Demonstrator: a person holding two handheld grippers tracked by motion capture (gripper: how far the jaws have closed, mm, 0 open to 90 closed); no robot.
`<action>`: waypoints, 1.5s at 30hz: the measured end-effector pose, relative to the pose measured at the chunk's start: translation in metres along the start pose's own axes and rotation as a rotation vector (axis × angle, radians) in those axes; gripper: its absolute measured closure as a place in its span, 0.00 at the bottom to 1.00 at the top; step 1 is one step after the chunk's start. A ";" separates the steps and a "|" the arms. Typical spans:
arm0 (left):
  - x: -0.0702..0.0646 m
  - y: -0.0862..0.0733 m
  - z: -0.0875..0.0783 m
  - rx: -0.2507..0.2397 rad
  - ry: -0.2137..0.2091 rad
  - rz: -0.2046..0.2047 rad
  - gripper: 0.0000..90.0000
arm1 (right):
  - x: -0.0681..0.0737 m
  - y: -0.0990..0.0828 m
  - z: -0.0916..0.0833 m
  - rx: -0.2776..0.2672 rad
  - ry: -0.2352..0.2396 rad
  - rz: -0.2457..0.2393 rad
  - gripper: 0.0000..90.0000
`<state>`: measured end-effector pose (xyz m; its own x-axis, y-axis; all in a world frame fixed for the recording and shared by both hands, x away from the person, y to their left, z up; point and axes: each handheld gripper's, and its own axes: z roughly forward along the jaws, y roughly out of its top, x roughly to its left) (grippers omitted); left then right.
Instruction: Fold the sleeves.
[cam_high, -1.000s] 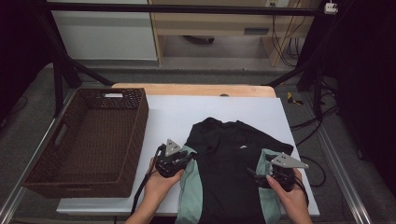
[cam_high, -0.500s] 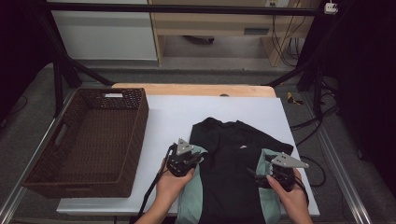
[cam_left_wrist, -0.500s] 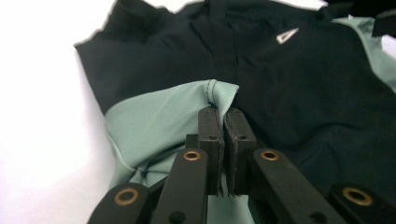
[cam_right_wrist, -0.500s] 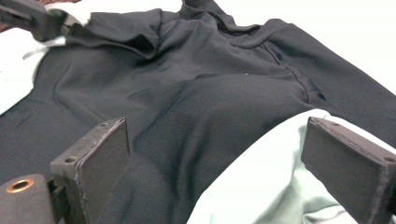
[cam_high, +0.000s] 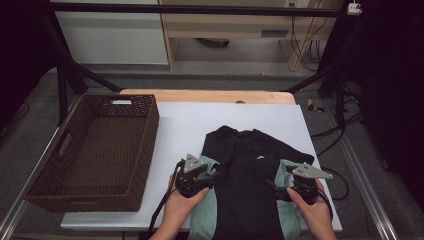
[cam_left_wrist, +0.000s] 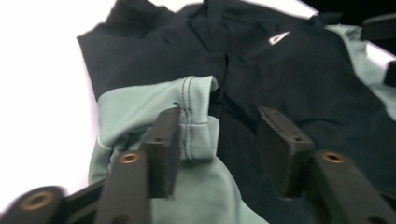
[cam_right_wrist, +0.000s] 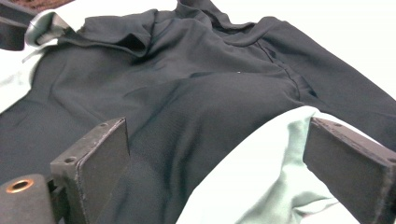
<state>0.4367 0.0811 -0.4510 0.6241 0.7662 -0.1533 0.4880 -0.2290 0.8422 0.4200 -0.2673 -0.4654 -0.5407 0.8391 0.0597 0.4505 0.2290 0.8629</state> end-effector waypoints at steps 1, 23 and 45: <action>0.001 0.001 -0.003 -0.004 0.014 0.023 0.47 | 0.000 0.000 0.000 0.000 -0.007 -0.003 0.09; 0.050 -0.009 -0.021 -0.089 0.111 0.007 0.11 | -0.043 0.047 -0.028 -0.019 -0.225 0.072 0.25; 0.057 -0.026 -0.032 -0.104 0.156 0.052 0.10 | -0.095 0.006 0.002 0.111 -0.329 0.204 0.29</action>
<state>0.4395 0.1499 -0.4652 0.5411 0.8403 -0.0330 0.3869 -0.2139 0.8970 0.4758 -0.3451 -0.4667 -0.1837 0.9820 0.0445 0.6091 0.0782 0.7892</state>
